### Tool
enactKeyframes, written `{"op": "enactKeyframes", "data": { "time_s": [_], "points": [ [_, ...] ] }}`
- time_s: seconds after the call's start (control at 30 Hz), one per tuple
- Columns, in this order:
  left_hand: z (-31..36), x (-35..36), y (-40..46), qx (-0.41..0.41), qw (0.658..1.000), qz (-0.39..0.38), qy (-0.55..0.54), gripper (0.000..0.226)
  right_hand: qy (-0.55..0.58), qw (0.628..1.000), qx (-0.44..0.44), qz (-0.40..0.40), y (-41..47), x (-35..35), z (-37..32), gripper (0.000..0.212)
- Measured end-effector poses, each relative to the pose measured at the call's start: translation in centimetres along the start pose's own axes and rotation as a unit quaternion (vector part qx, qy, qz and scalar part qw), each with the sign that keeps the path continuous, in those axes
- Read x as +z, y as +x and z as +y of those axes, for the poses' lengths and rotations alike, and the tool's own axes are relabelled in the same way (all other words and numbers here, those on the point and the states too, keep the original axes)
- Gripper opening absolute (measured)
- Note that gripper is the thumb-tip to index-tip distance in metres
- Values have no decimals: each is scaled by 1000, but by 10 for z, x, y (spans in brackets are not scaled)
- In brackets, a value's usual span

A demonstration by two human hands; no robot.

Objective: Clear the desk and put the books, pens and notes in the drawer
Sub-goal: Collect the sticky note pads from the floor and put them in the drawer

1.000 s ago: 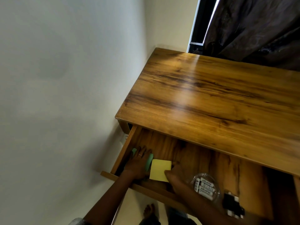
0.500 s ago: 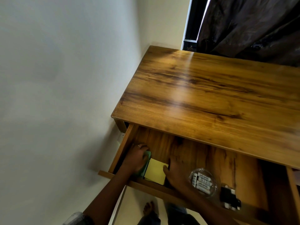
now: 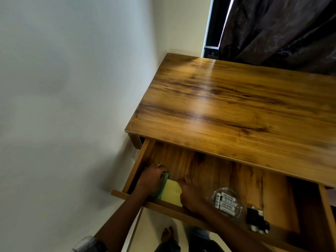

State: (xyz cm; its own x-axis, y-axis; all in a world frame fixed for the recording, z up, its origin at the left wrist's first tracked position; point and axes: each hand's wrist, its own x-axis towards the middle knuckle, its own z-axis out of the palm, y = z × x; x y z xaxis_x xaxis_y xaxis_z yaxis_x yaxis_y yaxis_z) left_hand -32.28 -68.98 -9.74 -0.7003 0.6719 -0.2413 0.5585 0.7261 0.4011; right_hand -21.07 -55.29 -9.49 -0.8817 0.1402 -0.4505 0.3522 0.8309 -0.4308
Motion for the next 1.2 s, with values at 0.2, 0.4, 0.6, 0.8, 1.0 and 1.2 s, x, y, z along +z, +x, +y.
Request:
{"op": "enactKeyframes", "data": {
  "time_s": [0.2, 0.4, 0.6, 0.8, 1.0, 1.2],
  "points": [
    [-2, 2, -3, 8, 1000, -3, 9, 28, 0, 1000, -11, -19, -3, -4, 1, 58],
    [3, 1, -5, 16, 998, 13, 53, 28, 6, 999, -12, -33, -9, -5, 1, 53],
    [10, 2, -12, 0, 994, 27, 105, 38, 53, 997, 5, 60, -22, 0, -4, 56],
    [34, -15, -41, 55, 973, 224, -32, 47, 6, 973, -65, 222, -64, -10, -1, 66],
    [45, 28, -89, 161, 975, 147, 39, 53, -150, 954, -161, 204, -90, -1, 14, 55],
    [44, 26, -85, 173, 968, 151, 103, 69, -188, 954, -155, 178, -95, -5, 21, 64]
  ]
}}
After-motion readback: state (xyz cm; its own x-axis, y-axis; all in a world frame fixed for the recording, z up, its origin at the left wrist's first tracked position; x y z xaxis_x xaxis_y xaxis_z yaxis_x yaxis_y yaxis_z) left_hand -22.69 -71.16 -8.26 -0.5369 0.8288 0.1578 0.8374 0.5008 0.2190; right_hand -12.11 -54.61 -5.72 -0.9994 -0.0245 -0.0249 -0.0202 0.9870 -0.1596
